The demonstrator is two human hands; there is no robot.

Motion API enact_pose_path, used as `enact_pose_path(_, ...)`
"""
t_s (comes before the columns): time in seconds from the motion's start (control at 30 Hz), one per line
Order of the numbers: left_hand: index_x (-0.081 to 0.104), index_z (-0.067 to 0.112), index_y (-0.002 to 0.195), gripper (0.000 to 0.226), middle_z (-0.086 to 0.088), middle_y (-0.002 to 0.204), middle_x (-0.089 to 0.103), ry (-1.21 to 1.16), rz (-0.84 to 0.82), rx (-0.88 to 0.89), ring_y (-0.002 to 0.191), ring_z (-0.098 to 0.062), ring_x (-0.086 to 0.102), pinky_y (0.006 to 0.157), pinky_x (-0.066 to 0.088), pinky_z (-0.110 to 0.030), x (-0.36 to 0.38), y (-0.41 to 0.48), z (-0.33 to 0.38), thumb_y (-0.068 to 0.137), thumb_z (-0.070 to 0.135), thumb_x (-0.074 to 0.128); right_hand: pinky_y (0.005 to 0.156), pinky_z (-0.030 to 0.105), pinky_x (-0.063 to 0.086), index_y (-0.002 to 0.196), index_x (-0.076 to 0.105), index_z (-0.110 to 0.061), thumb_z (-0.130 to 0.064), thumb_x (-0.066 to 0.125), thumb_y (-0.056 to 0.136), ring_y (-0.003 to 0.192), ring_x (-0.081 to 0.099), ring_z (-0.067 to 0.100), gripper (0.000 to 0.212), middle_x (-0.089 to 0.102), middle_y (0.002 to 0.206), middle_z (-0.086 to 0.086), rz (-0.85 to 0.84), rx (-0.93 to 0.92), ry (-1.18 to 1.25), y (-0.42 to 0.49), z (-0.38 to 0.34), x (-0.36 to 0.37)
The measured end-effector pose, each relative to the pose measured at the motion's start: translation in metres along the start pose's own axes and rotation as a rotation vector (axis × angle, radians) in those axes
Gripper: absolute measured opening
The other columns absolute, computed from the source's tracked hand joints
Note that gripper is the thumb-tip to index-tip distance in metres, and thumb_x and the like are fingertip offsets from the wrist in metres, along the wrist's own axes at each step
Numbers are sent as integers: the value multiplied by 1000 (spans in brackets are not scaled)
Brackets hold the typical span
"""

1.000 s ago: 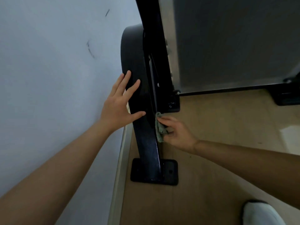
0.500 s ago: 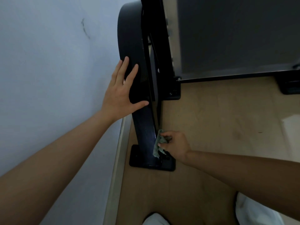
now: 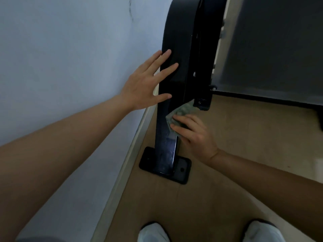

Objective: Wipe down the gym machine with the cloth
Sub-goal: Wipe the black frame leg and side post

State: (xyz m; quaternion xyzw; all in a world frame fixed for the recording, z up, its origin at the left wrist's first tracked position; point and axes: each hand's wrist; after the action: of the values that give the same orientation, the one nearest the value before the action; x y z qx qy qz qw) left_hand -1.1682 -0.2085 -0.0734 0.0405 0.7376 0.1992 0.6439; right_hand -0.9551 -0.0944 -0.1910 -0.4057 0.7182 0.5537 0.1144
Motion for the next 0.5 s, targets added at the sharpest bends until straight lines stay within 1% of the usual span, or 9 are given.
enact_pose_path(0.07, 38, 23, 156, 75, -18, 166, 20, 15, 4, -12, 155, -35, 17, 124, 26, -44, -2, 1, -5, 93, 54, 64, 97, 46, 52, 109, 77, -5, -7, 69, 93, 113, 64, 38, 18, 67, 129, 17, -42, -139, -96, 3, 6, 0)
enact_pose_path(0.13, 35, 26, 157, 74, -15, 168, 17, 30, -14, -19, 156, -32, 14, 124, 23, -39, -3, 1, -9, 94, 54, 62, 104, 51, 46, 113, 76, -10, -13, 71, 93, 125, 60, 34, 20, 63, 138, 13, -133, -247, -207, 1, 13, -1)
enact_pose_path(0.2, 32, 28, 158, 75, -13, 169, 14, 17, -29, -24, 156, -30, 13, 123, 23, -39, -2, 0, -10, 94, 54, 62, 113, 57, 36, 128, 68, -15, -29, 65, 97, 141, 46, 30, 34, 50, 151, 10, -319, -293, -343, -4, 16, -9)
enact_pose_path(0.27, 30, 29, 159, 76, -11, 169, 12, -14, -38, -30, 156, -30, 14, 123, 27, -41, -2, -1, -9, 94, 53, 62, 119, 59, 23, 144, 54, -18, -45, 58, 96, 152, 27, 28, 54, 33, 163, 7, -512, -290, -443, -7, 13, -19)
enact_pose_path(0.33, 28, 31, 159, 77, -10, 170, 10, -30, -50, -34, 156, -30, 15, 121, 31, -45, -2, -1, -9, 94, 52, 62, 121, 60, 15, 150, 46, -19, -53, 53, 96, 155, 16, 27, 64, 24, 166, 6, -612, -269, -464, -6, 8, -25)
enact_pose_path(0.4, 26, 32, 159, 77, -10, 170, 9, -39, -56, -35, 155, -31, 17, 118, 36, -49, -2, -1, -9, 94, 52, 62, 121, 60, 13, 150, 44, -18, -56, 50, 96, 155, 14, 26, 67, 23, 167, 6, -663, -265, -461, -5, 2, -24)
enact_pose_path(0.5, 25, 32, 159, 78, -11, 170, 8, -49, -66, -35, 155, -31, 18, 117, 38, -50, -2, -1, -9, 94, 51, 63, 123, 57, 4, 151, 42, -18, -58, 44, 95, 156, 12, 26, 69, 23, 166, 5, -752, -293, -454, -10, -7, -17)
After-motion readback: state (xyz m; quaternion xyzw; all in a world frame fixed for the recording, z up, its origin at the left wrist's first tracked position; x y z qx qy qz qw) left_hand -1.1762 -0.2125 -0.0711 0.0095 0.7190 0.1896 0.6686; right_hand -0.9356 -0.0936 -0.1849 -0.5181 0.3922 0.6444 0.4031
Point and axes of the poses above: each hand's wrist, its own y-axis towards the middle knuckle, its own x-axis out of the palm, z = x × y
